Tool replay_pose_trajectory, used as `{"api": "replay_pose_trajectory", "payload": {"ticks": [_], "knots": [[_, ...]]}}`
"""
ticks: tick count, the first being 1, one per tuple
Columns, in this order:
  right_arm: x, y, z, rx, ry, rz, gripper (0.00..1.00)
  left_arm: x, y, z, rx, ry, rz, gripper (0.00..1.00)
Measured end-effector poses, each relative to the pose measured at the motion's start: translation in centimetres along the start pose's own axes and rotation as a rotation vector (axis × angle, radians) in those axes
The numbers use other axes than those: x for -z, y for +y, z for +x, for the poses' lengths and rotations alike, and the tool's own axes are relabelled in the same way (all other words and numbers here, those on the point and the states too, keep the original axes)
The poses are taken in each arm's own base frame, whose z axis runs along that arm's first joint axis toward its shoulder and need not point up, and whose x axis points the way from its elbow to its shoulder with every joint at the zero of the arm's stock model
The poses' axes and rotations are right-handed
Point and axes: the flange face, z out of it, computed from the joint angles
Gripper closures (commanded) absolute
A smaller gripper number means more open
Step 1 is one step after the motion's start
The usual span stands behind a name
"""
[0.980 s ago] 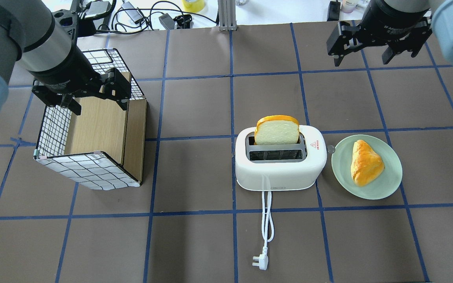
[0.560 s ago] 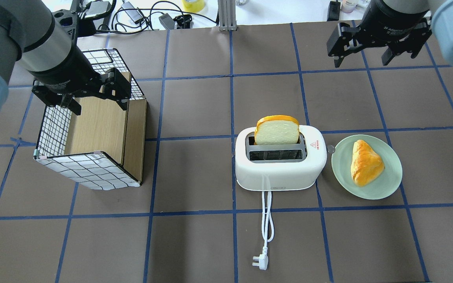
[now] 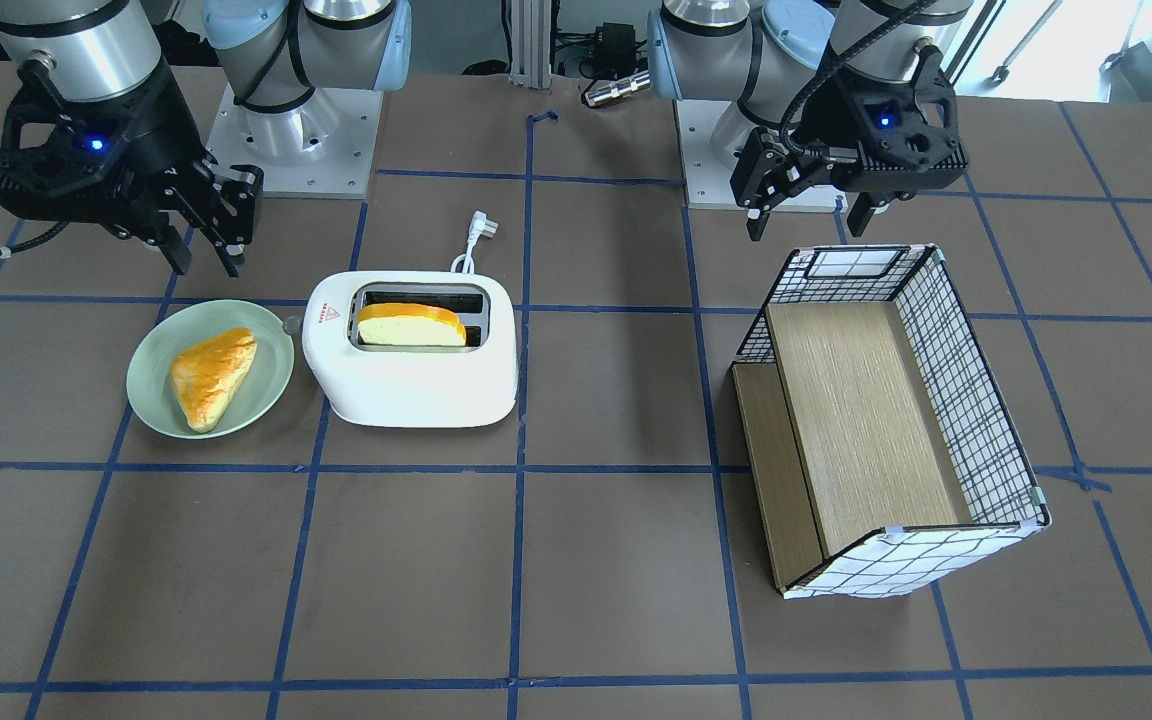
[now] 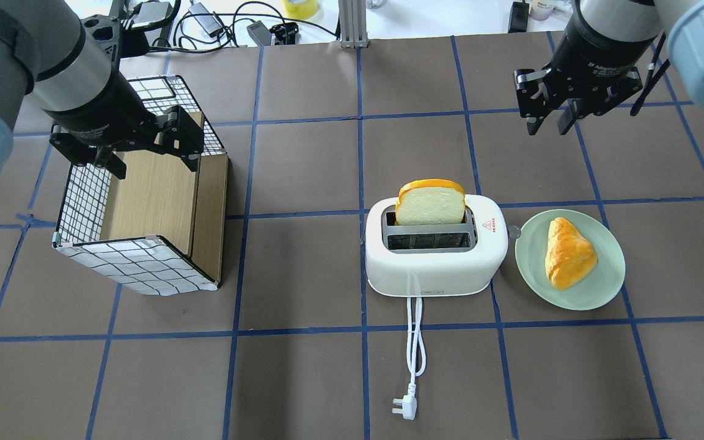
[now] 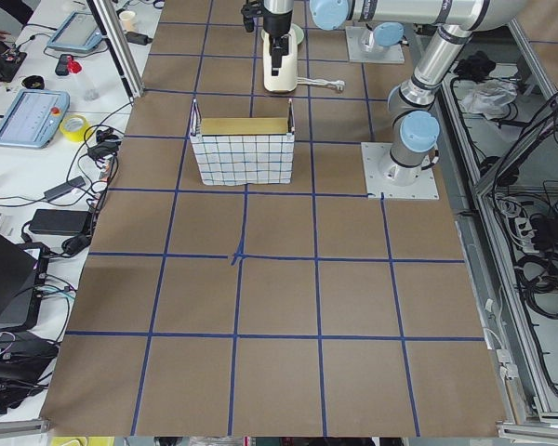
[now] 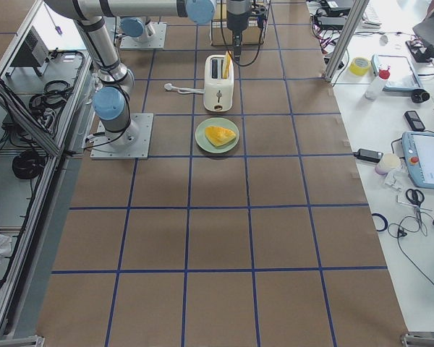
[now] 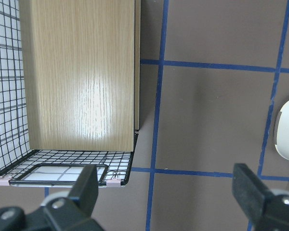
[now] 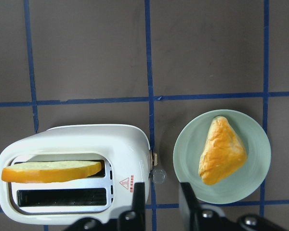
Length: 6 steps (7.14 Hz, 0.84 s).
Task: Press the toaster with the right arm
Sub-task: 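Lower the right gripper toward the toaster's lever side near the plate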
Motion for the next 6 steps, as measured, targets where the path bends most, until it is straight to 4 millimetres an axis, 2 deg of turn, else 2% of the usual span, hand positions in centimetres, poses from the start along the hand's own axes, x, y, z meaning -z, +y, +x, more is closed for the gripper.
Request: {"api": "replay_pose_trajectory", "payload": {"ticks": [4,6], "knots": [[-6.6,1.4,0.5,0.031,-0.035,-0.13,1.0,0.0,0.0,0.0,0.0,0.0,0.0,0.0],[-10.0,1.8,1.6,0.045,-0.078,-0.145,1.0,0.0,0.0,0.0,0.0,0.0,0.0,0.0]]}}
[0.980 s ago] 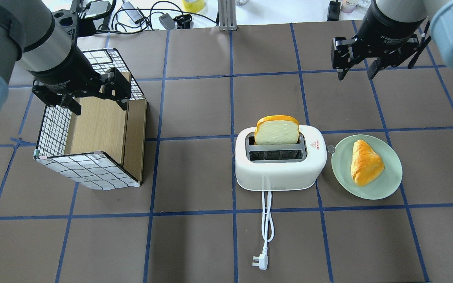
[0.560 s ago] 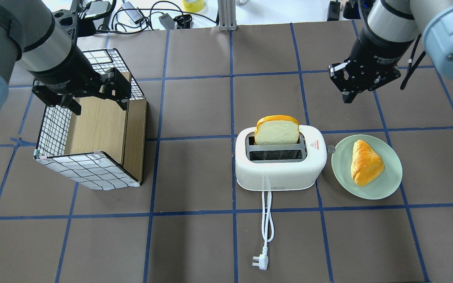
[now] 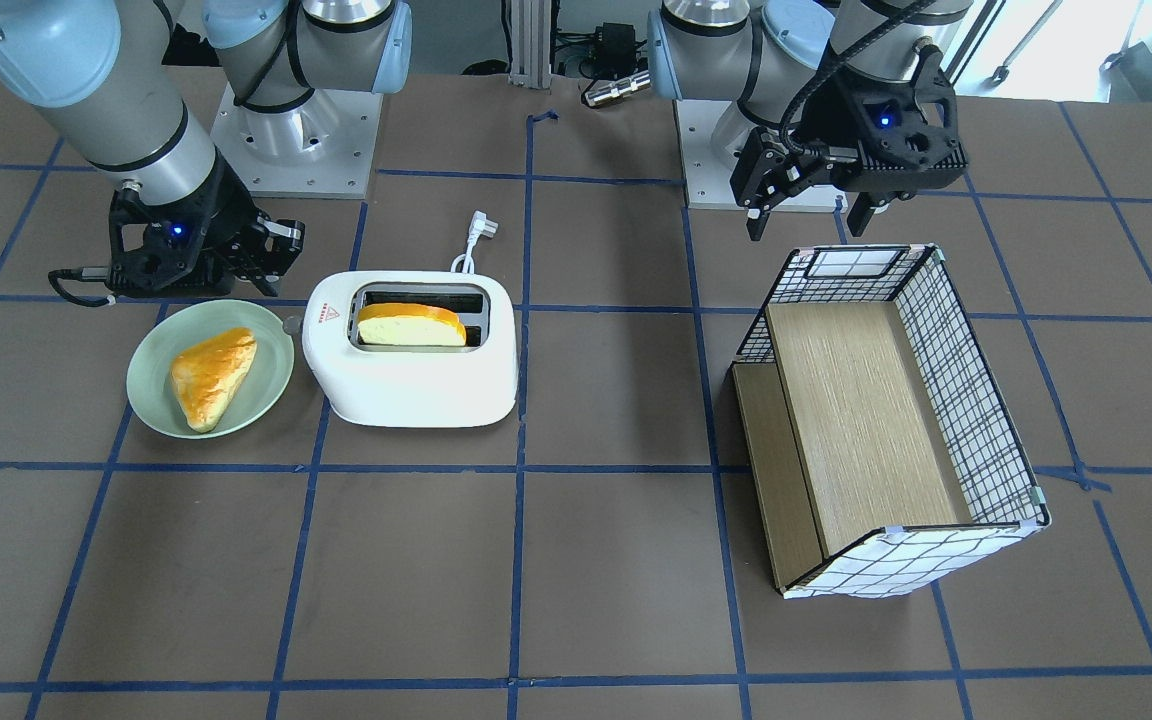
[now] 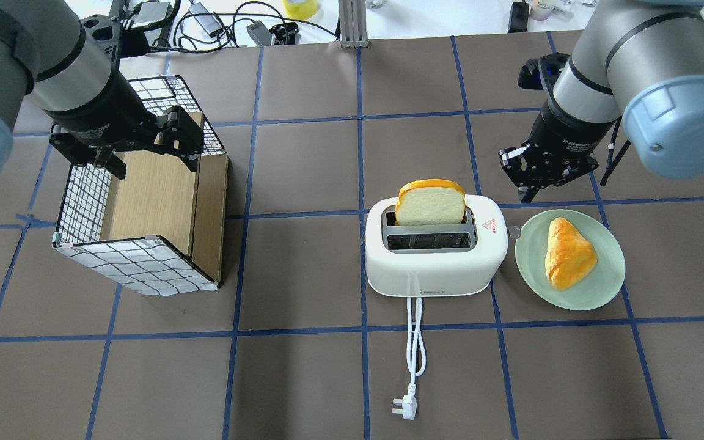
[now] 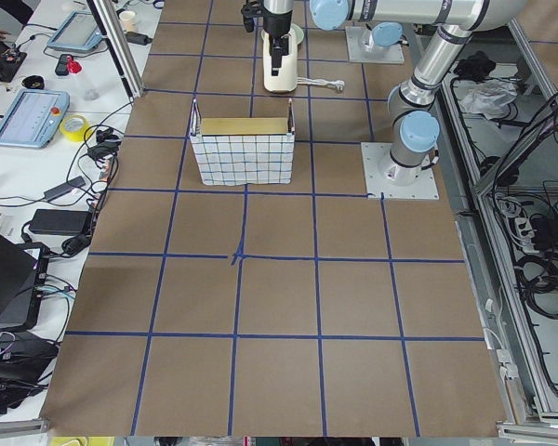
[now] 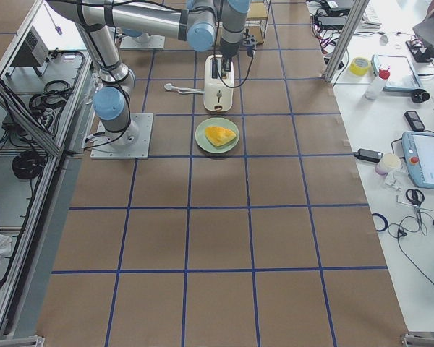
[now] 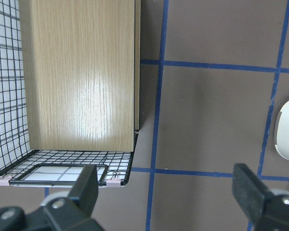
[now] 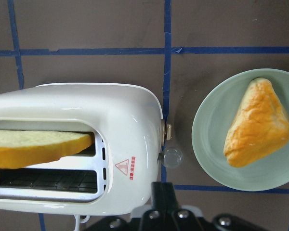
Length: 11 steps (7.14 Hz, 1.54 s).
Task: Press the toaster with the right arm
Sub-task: 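Lower the right gripper toward the toaster's lever side near the plate, then press the toaster lever down with the right gripper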
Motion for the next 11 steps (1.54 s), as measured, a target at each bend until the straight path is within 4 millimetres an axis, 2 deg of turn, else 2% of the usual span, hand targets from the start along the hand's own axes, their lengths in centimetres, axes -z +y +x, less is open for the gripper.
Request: {"api": "replay_pose_trajectory", "payload": {"ticks": [2,4,6,11], "knots": [[-2.7,0.3,2.1,0.037,-0.049,-0.029,1.0,0.0,0.0,0.0,0.0,0.0,0.0,0.0],[-5.4,0.5,3.0,0.056,-0.12,-0.004,1.0,0.0,0.0,0.0,0.0,0.0,0.0,0.0],[-8.2,0.9,5.3,0.076,-0.192,0.029,1.0,0.0,0.0,0.0,0.0,0.0,0.0,0.0],[-9.5,1.0,5.9,0.077,-0.23,0.033,1.0,0.0,0.0,0.0,0.0,0.0,0.0,0.0]]}}
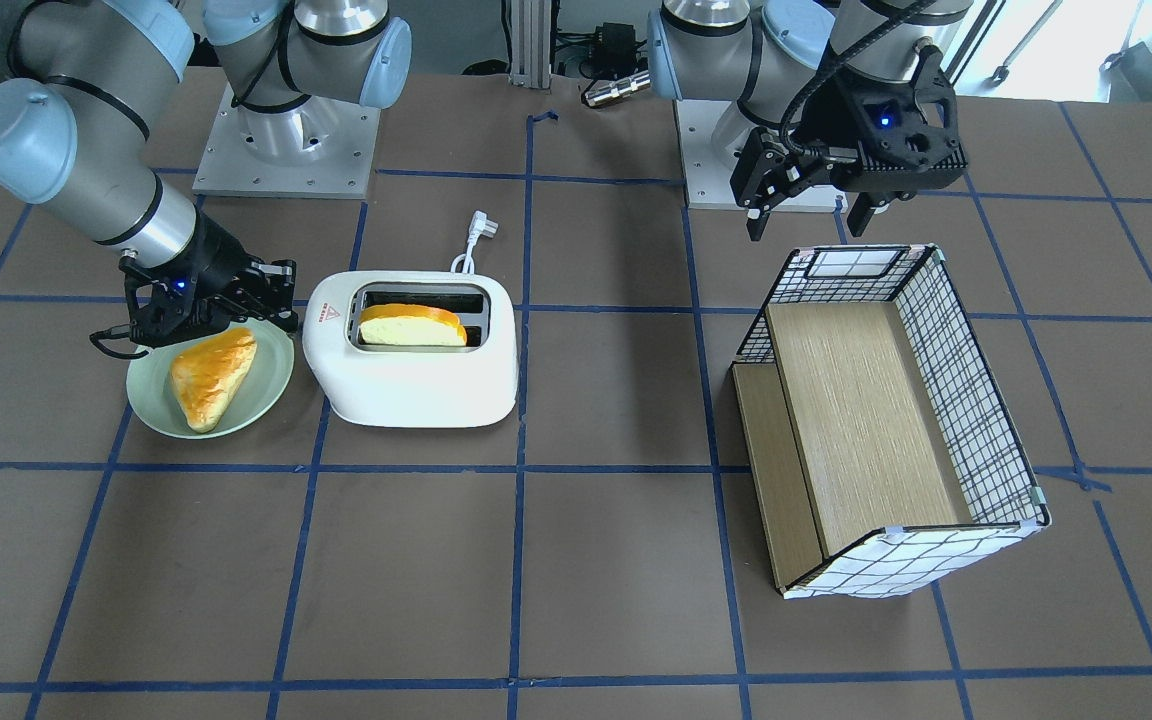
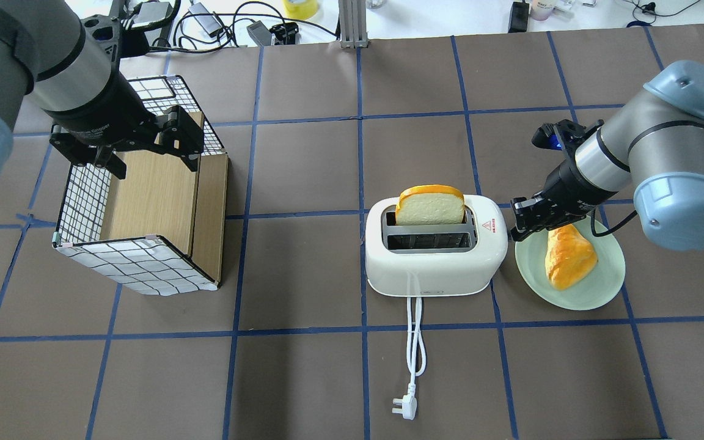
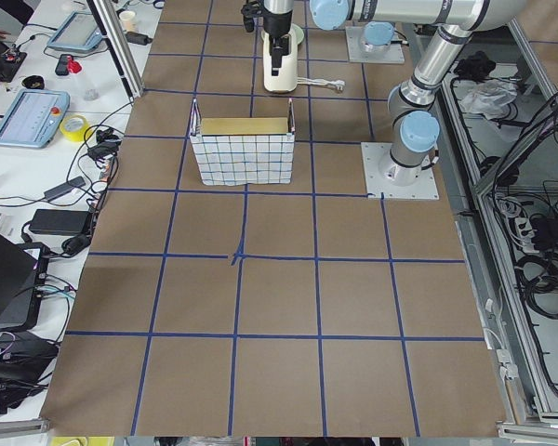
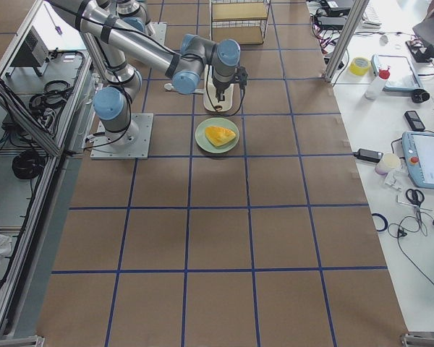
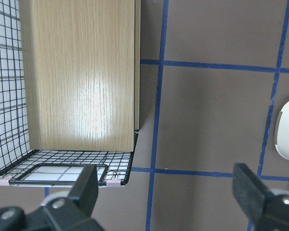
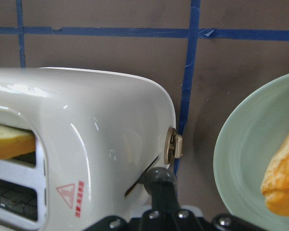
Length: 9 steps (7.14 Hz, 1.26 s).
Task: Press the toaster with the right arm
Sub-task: 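Press the toaster lever down with the right gripper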
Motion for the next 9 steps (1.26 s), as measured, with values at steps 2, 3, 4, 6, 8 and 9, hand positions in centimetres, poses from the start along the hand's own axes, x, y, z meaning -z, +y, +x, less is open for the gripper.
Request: {"api": "replay_pose_trajectory", "payload": {"ticks": [2,3,4,6,8,9], "knots": [[-0.7,-0.5,0.4,-0.001,-0.004,-0.001,1.0,0.0,0.0,0.0,0.0,0.0,0.0,0.0],[-0.9,-0.7,0.6,-0.002,-0.006,-0.003,1.0,0.0,0.0,0.0,0.0,0.0,0.0,0.0],[-1.2,-0.8,0.7,-0.002,-0.007,-0.006,1.0,0.0,0.0,0.0,0.0,0.0,0.0,0.0],[-1.7,-1.1,1.0,-0.002,-0.009,-0.009,1.0,0.0,0.0,0.0,0.0,0.0,0.0,0.0],[-2.4,-1.4,1.2,-0.002,-0.019,-0.011,1.0,0.0,0.0,0.0,0.0,0.0,0.0,0.0],[-2.7,-1.4,1.2,-0.002,-0.031,-0.008,1.0,0.0,0.0,0.0,0.0,0.0,0.0,0.0]]}}
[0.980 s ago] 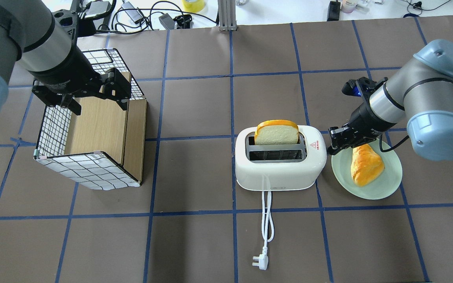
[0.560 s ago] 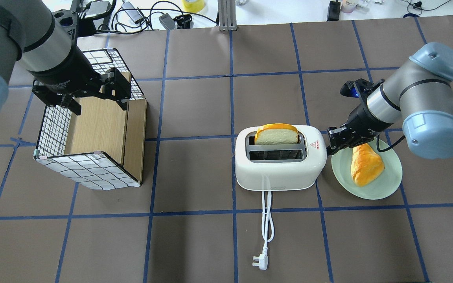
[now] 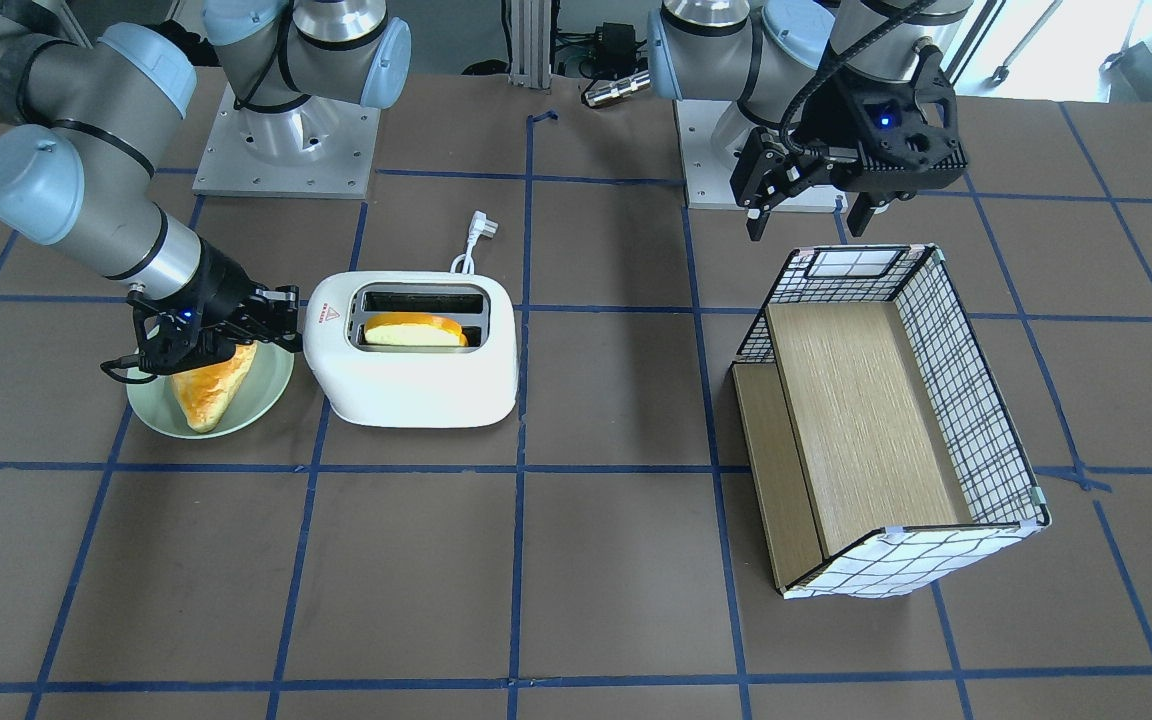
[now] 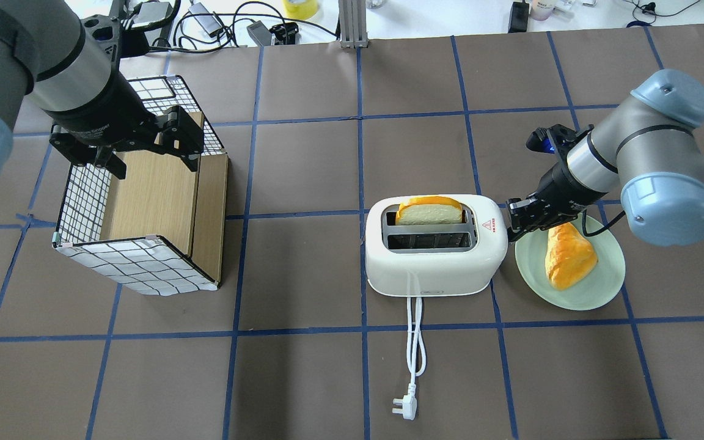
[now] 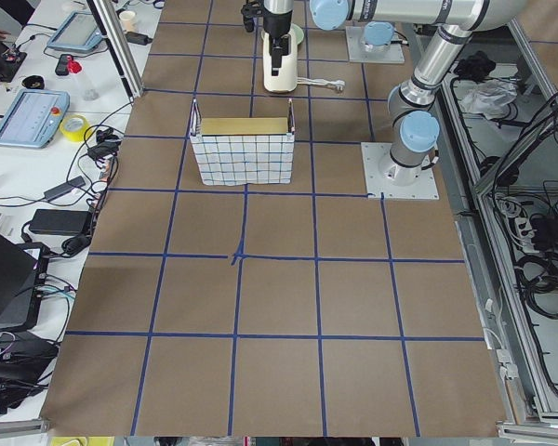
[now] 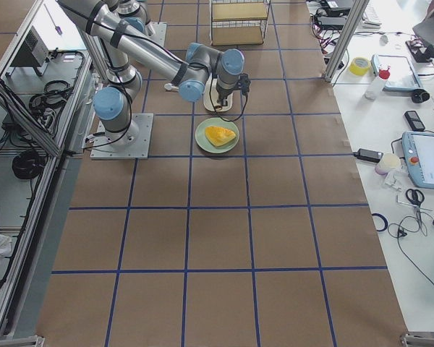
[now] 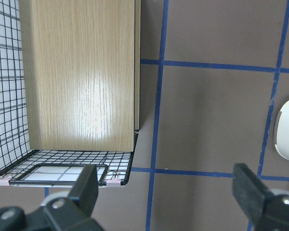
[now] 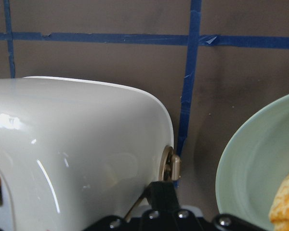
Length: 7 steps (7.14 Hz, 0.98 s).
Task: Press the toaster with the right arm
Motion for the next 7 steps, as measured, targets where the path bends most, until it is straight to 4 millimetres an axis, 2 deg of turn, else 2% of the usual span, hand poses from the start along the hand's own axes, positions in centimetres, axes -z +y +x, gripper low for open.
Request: {"api": "replay_pose_trajectory", "payload": {"ticks": [2,4,5,7], "knots": [[-0.3,0.1,0.0,0.001,-0.007,0.006,1.0,0.0,0.0,0.0,0.0,0.0,0.0,0.0],[0.2,0.1,0.0,0.002,0.004,0.017,1.0,0.0,0.0,0.0,0.0,0.0,0.0,0.0],[1.1,0.1,-0.1,0.004,0.023,0.032,1.0,0.0,0.0,0.0,0.0,0.0,0.0,0.0],[4.8,0.1,-0.9,0.017,0.102,0.082,1.0,0.0,0.0,0.0,0.0,0.0,0.0,0.0]]}}
